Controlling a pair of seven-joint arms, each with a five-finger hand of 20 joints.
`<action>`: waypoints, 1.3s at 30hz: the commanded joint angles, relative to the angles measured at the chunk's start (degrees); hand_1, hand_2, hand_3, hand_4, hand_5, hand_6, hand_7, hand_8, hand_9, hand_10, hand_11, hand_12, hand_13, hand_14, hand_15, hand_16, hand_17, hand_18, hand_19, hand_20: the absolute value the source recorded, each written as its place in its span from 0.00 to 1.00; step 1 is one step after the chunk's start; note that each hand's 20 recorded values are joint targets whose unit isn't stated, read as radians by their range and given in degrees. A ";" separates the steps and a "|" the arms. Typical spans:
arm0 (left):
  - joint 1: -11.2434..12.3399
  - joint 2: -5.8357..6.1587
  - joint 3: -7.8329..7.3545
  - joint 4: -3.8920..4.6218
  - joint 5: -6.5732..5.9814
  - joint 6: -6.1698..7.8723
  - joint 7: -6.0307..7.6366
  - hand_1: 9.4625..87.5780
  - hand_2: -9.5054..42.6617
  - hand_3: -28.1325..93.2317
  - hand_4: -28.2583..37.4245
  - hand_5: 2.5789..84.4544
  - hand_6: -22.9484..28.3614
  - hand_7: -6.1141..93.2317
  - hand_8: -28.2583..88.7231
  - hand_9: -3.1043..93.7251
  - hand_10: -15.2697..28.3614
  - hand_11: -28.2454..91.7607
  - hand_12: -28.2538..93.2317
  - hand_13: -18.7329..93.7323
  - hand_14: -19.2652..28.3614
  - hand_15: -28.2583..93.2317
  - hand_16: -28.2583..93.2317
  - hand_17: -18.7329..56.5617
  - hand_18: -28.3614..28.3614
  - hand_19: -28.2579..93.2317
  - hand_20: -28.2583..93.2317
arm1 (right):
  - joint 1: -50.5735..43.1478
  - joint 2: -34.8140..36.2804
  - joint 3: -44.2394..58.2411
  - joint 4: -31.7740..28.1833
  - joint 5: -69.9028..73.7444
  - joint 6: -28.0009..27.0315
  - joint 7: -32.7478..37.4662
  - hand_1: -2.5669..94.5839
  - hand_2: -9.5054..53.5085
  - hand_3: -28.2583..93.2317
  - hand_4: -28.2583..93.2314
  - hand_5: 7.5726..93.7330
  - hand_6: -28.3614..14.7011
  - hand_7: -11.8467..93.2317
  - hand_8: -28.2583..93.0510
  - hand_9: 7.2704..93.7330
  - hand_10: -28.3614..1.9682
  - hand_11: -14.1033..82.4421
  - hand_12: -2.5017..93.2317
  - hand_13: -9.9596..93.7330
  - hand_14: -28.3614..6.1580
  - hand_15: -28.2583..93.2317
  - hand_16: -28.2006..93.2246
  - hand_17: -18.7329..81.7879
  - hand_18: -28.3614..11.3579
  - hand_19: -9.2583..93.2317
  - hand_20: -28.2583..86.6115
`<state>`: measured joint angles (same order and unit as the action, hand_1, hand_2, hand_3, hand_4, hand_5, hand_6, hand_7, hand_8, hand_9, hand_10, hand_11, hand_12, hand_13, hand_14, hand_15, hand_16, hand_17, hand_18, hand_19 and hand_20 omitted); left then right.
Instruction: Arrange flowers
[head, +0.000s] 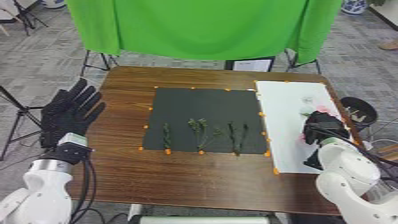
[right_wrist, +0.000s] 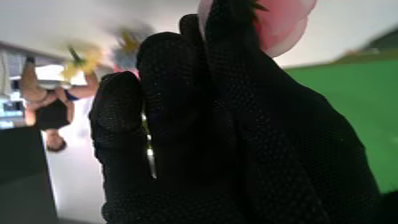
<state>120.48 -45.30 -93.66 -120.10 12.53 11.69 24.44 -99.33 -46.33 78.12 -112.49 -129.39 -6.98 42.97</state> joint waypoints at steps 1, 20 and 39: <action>5.77 -1.33 -5.55 -0.35 0.06 0.40 1.15 0.21 0.43 0.84 0.00 0.45 0.60 0.13 0.18 0.35 0.68 0.35 0.31 0.34 0.68 0.42 0.18 0.19 0.72 0.46 0.30 | 2.35 0.25 -3.52 -8.04 -3.50 9.57 -6.07 0.64 0.02 0.79 0.00 0.77 0.70 0.42 0.24 0.86 0.71 0.19 0.36 0.76 0.55 0.67 0.58 0.58 0.23 0.88 0.59; 3.05 -0.79 -2.71 0.54 -1.00 1.17 2.09 0.21 0.43 0.84 0.00 0.45 0.60 0.13 0.18 0.35 0.68 0.35 0.31 0.34 0.69 0.42 0.19 0.19 0.72 0.46 0.30 | 40.28 -23.26 -44.60 16.03 -5.71 6.68 -30.36 0.62 0.01 0.80 0.00 0.77 0.72 0.43 0.23 0.86 0.74 0.19 0.36 0.77 0.58 0.66 0.58 0.58 0.25 0.89 0.59; -1.44 0.49 0.87 1.31 -0.64 0.91 -0.03 0.21 0.43 0.84 0.00 0.45 0.60 0.13 0.18 0.35 0.68 0.35 0.32 0.34 0.70 0.43 0.18 0.19 0.72 0.46 0.30 | 40.03 -28.72 -48.92 23.40 -10.90 1.53 -25.16 0.62 0.00 0.81 0.00 0.76 0.72 0.43 0.21 0.85 0.73 0.19 0.35 0.78 0.59 0.65 0.60 0.58 0.23 0.88 0.59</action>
<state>119.74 -44.53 -93.21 -119.14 11.73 12.63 25.65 -57.39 -74.41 29.15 -89.51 -138.86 -3.06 16.52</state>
